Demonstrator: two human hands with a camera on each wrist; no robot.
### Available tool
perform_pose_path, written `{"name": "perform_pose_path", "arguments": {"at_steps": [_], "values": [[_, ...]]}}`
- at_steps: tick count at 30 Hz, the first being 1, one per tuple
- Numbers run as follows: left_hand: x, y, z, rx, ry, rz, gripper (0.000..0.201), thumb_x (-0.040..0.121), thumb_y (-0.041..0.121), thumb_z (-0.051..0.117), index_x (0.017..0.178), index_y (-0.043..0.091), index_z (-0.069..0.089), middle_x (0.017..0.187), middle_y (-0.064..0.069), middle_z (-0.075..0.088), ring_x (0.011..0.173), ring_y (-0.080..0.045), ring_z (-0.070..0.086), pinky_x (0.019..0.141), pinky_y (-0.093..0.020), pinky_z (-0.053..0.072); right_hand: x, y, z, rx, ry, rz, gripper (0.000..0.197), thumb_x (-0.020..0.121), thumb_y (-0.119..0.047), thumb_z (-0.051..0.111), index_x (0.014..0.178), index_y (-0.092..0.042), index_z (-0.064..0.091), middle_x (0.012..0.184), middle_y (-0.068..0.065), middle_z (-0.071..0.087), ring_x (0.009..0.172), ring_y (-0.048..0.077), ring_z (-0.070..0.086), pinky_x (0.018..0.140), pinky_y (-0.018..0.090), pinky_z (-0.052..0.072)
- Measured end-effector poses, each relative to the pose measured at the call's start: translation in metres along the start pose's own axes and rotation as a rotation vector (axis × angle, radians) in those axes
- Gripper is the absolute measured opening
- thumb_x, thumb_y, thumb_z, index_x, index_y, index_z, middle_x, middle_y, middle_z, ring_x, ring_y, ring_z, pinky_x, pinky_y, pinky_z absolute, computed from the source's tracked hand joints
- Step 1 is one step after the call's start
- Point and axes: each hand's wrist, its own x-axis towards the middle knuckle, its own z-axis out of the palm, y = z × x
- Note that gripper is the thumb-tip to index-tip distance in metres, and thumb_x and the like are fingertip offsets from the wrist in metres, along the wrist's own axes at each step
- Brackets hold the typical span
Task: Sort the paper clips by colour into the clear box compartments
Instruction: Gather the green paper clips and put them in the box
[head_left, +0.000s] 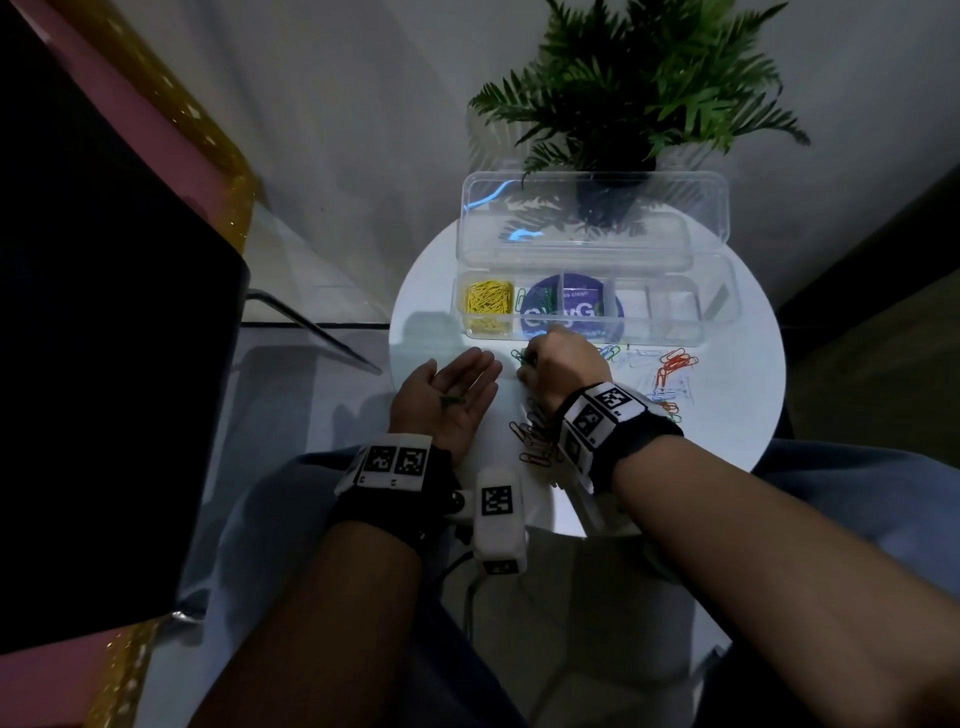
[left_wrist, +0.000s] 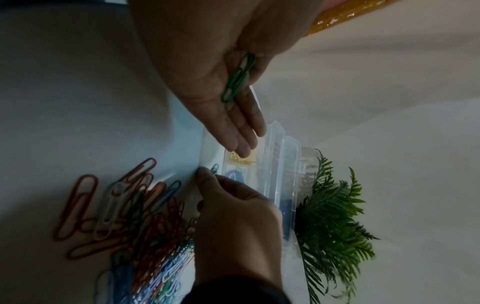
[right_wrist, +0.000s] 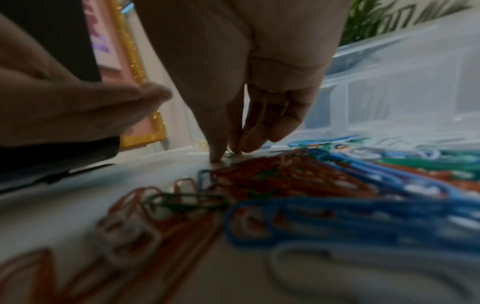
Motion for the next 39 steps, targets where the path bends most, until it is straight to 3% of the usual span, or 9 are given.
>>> {"name": "perform_pose_path", "arguments": {"at_steps": [5, 8, 11, 14, 18, 22, 27, 34, 39], "values": [[0.002, -0.001, 0.001, 0.043, 0.016, 0.0, 0.048, 0.102, 0.029, 0.023, 0.093, 0.001, 0.061, 0.122, -0.016, 0.06, 0.126, -0.027, 0.049, 0.095, -0.031, 0.041, -0.001, 0.004, -0.003, 0.038, -0.073, -0.039, 0.022, 0.089, -0.013, 0.055, 0.101, 0.002, 0.063, 0.109, 0.023, 0.056, 0.094, 0.039, 0.06, 0.078, 0.038, 0.049], [0.004, -0.003, 0.002, 0.049, 0.042, 0.002, 0.048, 0.102, 0.029, 0.024, 0.116, -0.003, 0.058, 0.134, -0.018, 0.053, 0.126, -0.028, 0.049, 0.096, -0.032, 0.04, -0.007, 0.006, -0.006, 0.063, -0.11, -0.06, 0.021, 0.089, -0.011, 0.052, 0.104, 0.002, 0.058, 0.11, 0.021, 0.052, 0.092, 0.038, 0.06, 0.08, 0.04, 0.05], [0.006, -0.006, 0.004, 0.045, 0.074, -0.011, 0.047, 0.101, 0.026, 0.025, 0.128, -0.003, 0.051, 0.133, -0.019, 0.053, 0.126, -0.03, 0.049, 0.098, -0.034, 0.039, -0.016, 0.005, -0.023, 0.239, 0.0, -0.053, 0.018, 0.092, -0.014, 0.049, 0.094, 0.001, 0.059, 0.101, 0.021, 0.056, 0.089, 0.032, 0.055, 0.081, 0.036, 0.041], [0.003, -0.011, 0.011, 0.048, 0.05, -0.022, 0.042, 0.1, 0.022, 0.028, 0.119, -0.003, 0.056, 0.113, -0.017, 0.062, 0.111, -0.028, 0.057, 0.093, -0.034, 0.043, -0.03, -0.005, -0.044, 0.308, 0.048, -0.203, 0.013, 0.089, -0.017, 0.056, 0.09, -0.006, 0.065, 0.093, 0.013, 0.061, 0.077, 0.019, 0.05, 0.073, 0.029, 0.041], [-0.002, -0.018, 0.021, 0.004, 0.001, -0.066, 0.035, 0.099, 0.021, 0.033, 0.08, 0.002, 0.057, 0.064, -0.011, 0.068, 0.061, -0.021, 0.068, 0.067, -0.033, 0.053, -0.039, -0.019, -0.056, 0.257, 0.018, -0.297, 0.018, 0.09, -0.016, 0.056, 0.101, -0.011, 0.07, 0.092, 0.002, 0.059, 0.076, 0.011, 0.048, 0.067, 0.015, 0.03], [0.003, -0.015, 0.02, -0.03, -0.012, -0.03, 0.041, 0.1, 0.022, 0.03, 0.083, 0.0, 0.06, 0.065, -0.012, 0.071, 0.081, -0.023, 0.062, 0.078, -0.033, 0.049, -0.043, 0.0, -0.055, 0.291, 0.087, -0.164, 0.015, 0.087, -0.016, 0.055, 0.087, -0.009, 0.068, 0.091, 0.012, 0.065, 0.086, 0.027, 0.06, 0.079, 0.033, 0.046], [0.005, -0.013, 0.015, -0.003, 0.017, -0.015, 0.041, 0.099, 0.022, 0.028, 0.085, 0.002, 0.06, 0.064, -0.009, 0.071, 0.082, -0.02, 0.062, 0.076, -0.029, 0.048, -0.06, 0.026, -0.029, 0.008, -0.287, -0.153, 0.02, 0.081, -0.023, 0.066, 0.098, -0.014, 0.069, 0.105, 0.011, 0.059, 0.099, 0.027, 0.058, 0.086, 0.037, 0.048], [0.005, -0.014, 0.012, 0.031, 0.02, -0.007, 0.041, 0.099, 0.024, 0.029, 0.086, 0.002, 0.061, 0.066, -0.009, 0.072, 0.098, -0.023, 0.058, 0.076, -0.029, 0.049, -0.051, 0.035, -0.02, 0.026, -0.179, -0.068, 0.02, 0.082, -0.022, 0.064, 0.099, -0.013, 0.065, 0.112, 0.008, 0.052, 0.1, 0.026, 0.057, 0.086, 0.035, 0.048], [0.007, -0.014, 0.011, 0.032, 0.022, -0.004, 0.041, 0.099, 0.023, 0.029, 0.086, 0.002, 0.062, 0.07, -0.009, 0.071, 0.085, -0.021, 0.062, 0.077, -0.029, 0.049, -0.048, 0.036, -0.015, 0.042, -0.114, -0.03, 0.016, 0.086, -0.018, 0.054, 0.089, -0.006, 0.064, 0.104, 0.012, 0.053, 0.09, 0.028, 0.057, 0.077, 0.031, 0.045]]}}
